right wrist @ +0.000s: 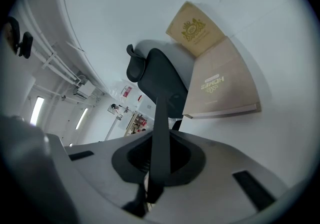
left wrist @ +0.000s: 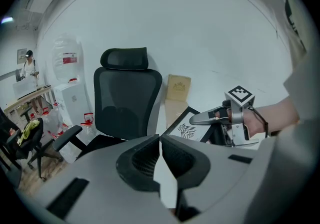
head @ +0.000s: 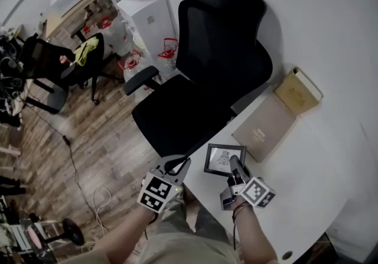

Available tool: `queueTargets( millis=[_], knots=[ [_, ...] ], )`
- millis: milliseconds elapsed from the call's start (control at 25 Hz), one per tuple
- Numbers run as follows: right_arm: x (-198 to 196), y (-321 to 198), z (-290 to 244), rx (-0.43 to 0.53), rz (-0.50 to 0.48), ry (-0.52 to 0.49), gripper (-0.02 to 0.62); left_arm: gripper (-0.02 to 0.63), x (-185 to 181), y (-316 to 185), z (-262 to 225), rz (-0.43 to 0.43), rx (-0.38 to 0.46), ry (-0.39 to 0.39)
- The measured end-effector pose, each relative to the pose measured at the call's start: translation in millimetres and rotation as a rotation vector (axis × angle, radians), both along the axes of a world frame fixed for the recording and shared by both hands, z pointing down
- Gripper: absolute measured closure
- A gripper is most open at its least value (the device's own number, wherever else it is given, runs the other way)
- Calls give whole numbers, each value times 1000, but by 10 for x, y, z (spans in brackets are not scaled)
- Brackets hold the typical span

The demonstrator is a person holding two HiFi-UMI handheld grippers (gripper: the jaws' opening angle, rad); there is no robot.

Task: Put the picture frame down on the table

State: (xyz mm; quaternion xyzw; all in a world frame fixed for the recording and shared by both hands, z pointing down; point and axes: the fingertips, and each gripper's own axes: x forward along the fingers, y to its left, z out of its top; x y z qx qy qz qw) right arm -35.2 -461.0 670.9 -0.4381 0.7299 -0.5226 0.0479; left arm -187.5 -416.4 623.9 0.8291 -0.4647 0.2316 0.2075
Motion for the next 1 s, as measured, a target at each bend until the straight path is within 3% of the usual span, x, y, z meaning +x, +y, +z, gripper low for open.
queueTargets(
  millis=[400,800,1000],
  knots=[
    [-142,31,479,-61,19,6,561,574,-82,109,389,9,-119,57],
    [-24,42,767,-52,-66,356,431,574,-212,199,546,7,-175,66],
    [86,67,900,-61,-87,474,371,574,-149,224,536,22,-185,78]
  ],
)
